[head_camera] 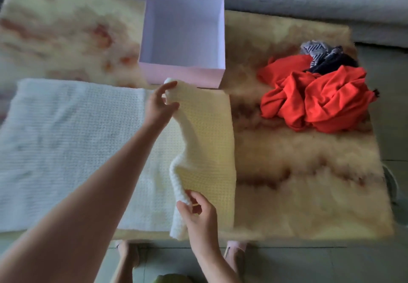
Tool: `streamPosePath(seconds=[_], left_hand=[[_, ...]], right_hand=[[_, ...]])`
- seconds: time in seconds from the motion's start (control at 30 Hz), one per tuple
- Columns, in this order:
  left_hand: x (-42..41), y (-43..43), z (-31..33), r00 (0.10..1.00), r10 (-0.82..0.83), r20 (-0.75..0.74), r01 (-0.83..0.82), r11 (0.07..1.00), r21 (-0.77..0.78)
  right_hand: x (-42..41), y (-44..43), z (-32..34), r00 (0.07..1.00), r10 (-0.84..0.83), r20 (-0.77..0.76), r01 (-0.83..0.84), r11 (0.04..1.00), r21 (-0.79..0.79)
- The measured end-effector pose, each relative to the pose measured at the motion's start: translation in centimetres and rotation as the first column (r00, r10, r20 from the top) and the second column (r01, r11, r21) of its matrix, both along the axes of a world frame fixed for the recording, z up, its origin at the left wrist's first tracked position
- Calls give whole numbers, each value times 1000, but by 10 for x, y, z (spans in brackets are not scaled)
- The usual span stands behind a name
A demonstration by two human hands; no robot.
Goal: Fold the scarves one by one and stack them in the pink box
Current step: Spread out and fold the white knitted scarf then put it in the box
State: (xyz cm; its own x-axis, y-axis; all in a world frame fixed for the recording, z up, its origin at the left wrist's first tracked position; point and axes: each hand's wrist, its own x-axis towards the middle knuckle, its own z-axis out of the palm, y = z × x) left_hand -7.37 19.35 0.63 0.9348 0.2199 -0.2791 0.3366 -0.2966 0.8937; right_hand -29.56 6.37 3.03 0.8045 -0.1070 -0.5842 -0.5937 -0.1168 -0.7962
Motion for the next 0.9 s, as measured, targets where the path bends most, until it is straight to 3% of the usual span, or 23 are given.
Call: streamPosePath(seconds=[0.23,0.4,0.9], left_hand=[[-21,129,4,996,88,7,-88,995,-44],[-37,202,-1,990,143,-8,-143,990,-11],[-65,371,-24,980,200,22,-201,974,102]], right_hand=[[3,104,1,992,100,-74,-94,993,77],[-2,163,-4,981,120,-155,-101,987,125],[-9,312,-18,934,295,-202,-253,944,211]])
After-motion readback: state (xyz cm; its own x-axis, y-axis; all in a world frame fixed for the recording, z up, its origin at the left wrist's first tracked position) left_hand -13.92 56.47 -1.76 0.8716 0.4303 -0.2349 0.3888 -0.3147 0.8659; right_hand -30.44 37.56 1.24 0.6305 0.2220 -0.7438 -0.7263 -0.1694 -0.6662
